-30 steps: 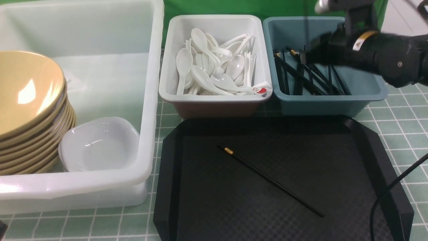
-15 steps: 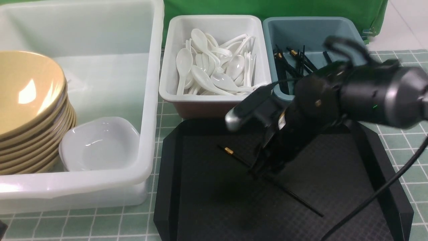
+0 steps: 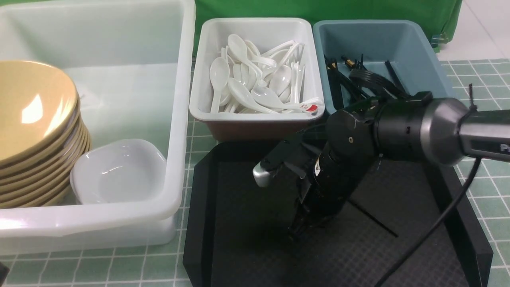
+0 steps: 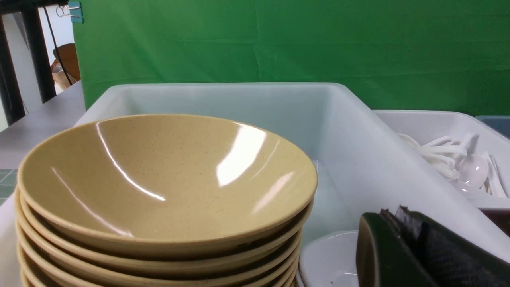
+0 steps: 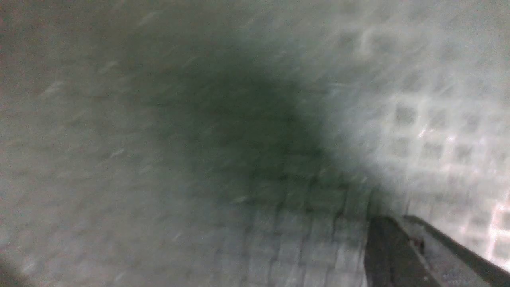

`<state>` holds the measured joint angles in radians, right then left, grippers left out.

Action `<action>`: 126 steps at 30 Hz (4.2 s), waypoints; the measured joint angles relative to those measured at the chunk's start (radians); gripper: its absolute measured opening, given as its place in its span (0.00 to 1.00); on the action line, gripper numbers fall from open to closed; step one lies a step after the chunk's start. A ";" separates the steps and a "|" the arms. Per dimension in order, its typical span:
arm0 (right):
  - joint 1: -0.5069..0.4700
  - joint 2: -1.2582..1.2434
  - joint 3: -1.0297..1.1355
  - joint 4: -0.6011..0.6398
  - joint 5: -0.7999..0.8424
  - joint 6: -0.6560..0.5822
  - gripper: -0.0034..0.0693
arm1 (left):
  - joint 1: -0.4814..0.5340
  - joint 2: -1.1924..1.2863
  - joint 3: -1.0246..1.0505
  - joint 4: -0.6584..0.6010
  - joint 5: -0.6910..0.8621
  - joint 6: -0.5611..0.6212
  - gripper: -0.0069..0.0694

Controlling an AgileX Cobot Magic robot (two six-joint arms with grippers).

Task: On blue table put chopsticks spoon bowls plates into blue grey white boxes.

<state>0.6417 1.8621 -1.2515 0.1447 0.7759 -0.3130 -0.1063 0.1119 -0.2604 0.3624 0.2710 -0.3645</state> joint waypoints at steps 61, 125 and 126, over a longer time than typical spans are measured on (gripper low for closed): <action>-0.330 -0.032 -0.031 -0.032 -0.916 0.070 0.48 | 0.000 0.000 0.000 0.023 0.004 0.000 0.10; -0.703 -1.873 1.279 -0.155 -0.471 0.234 0.11 | 0.000 0.000 0.003 0.023 0.035 0.000 0.10; -0.703 -1.873 1.279 -0.155 -0.471 0.234 0.11 | 0.000 0.000 0.003 0.023 0.035 0.000 0.10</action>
<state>-0.0609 -0.0113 0.0277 -0.0101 0.3049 -0.0790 -0.1063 0.1119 -0.2572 0.3853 0.3061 -0.3645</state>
